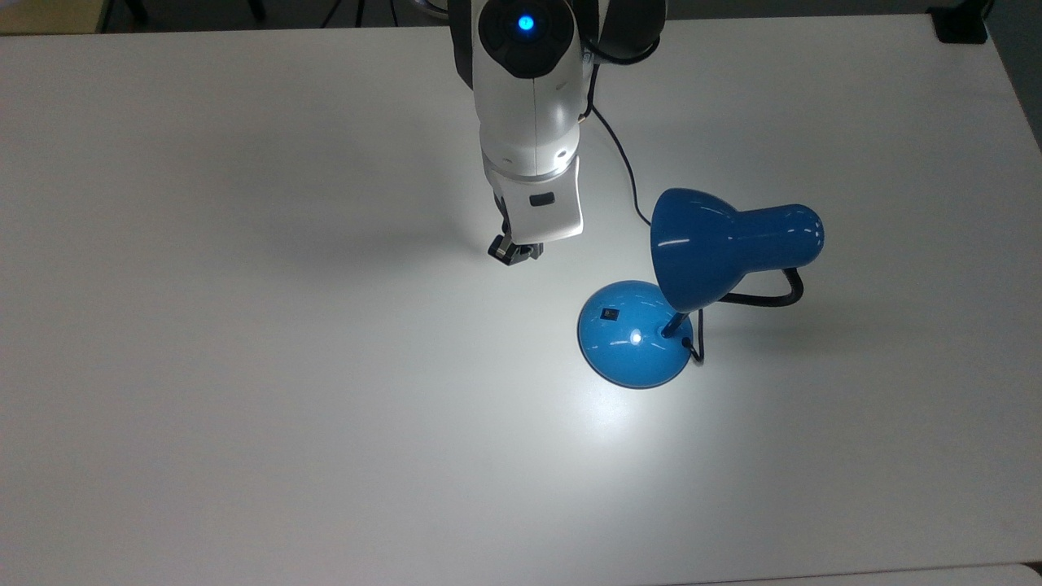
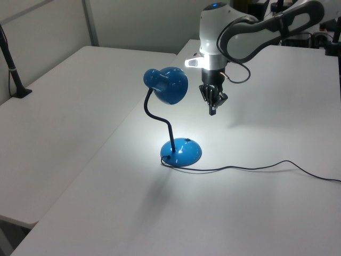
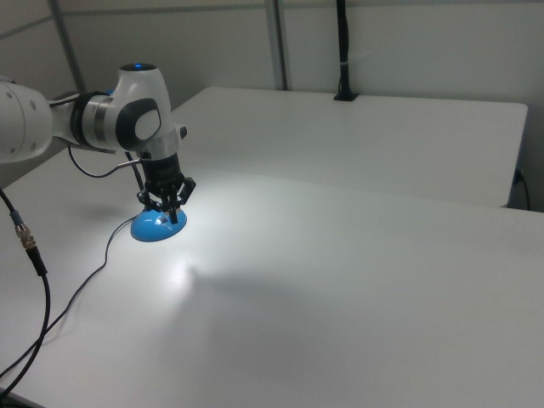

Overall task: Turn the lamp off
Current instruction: 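Lower the gripper onto the switch on the blue lamp base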

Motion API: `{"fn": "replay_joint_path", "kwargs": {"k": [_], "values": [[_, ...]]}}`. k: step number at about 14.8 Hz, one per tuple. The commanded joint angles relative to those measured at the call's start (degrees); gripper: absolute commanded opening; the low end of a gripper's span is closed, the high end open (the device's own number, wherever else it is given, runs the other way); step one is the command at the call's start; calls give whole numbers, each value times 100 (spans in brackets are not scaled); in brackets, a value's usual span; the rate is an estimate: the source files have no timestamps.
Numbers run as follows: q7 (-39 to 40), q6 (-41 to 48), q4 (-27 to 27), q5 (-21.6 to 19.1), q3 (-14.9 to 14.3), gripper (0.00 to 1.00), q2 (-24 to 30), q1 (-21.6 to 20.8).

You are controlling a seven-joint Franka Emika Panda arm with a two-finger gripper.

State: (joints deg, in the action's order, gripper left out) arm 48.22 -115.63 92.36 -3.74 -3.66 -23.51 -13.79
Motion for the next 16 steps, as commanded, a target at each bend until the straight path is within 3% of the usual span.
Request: {"fn": "replay_joint_path", "kwargs": {"k": [1,7,16], "values": [[66,-301,-359,-13,-161,0,-416,-308],[-163,-1268,-368,-4,-161,0,-777,-537],[-278,-1392,-570,-66,-152,0,-927,-599]]}}
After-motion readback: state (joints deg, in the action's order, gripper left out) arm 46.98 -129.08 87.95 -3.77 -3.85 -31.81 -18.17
